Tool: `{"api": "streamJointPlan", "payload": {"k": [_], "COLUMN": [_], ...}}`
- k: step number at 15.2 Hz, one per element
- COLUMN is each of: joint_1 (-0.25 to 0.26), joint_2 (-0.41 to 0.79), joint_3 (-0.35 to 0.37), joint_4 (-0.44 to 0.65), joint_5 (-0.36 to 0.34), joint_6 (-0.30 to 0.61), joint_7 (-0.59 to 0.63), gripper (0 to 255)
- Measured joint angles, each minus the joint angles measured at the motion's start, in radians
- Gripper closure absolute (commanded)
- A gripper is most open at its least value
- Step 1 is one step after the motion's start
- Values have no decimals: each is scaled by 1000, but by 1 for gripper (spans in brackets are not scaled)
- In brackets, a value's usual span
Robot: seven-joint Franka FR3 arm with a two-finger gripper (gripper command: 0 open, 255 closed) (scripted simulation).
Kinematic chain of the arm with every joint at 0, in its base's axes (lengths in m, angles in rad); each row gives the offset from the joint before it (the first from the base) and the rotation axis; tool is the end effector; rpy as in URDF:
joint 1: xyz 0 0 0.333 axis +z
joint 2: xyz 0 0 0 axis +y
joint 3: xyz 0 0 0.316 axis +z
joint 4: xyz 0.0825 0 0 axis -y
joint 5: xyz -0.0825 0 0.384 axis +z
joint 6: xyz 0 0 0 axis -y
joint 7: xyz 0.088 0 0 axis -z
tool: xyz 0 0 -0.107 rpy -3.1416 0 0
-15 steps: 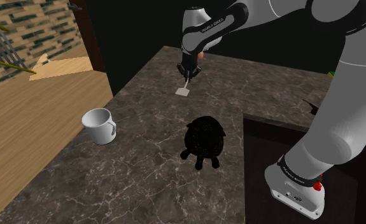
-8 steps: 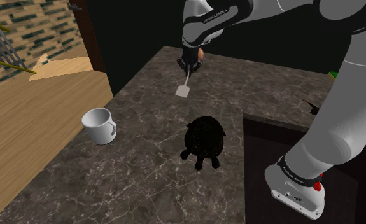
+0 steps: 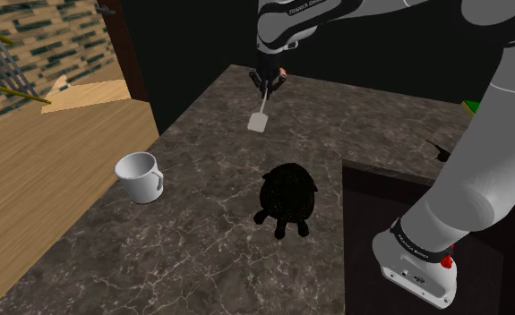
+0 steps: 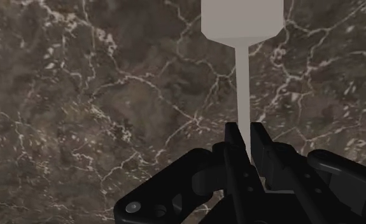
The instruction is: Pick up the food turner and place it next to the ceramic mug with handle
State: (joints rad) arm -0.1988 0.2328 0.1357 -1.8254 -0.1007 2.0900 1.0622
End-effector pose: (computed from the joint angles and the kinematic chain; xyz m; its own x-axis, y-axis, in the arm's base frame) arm 0.6205 -0.0489 0.4117 0.4694 -0.8805 0.0667 -0.8824 -0.4705 -0.0008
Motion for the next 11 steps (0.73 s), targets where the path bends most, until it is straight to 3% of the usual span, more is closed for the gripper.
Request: {"api": "streamJointPlan", "payload": {"k": [11], "joint_1": [0], "joint_2": [-35], "joint_3": [3], "joint_4": [104], "joint_5": [11], "joint_6": [-138], "joint_7": [-13], "gripper": [255]}}
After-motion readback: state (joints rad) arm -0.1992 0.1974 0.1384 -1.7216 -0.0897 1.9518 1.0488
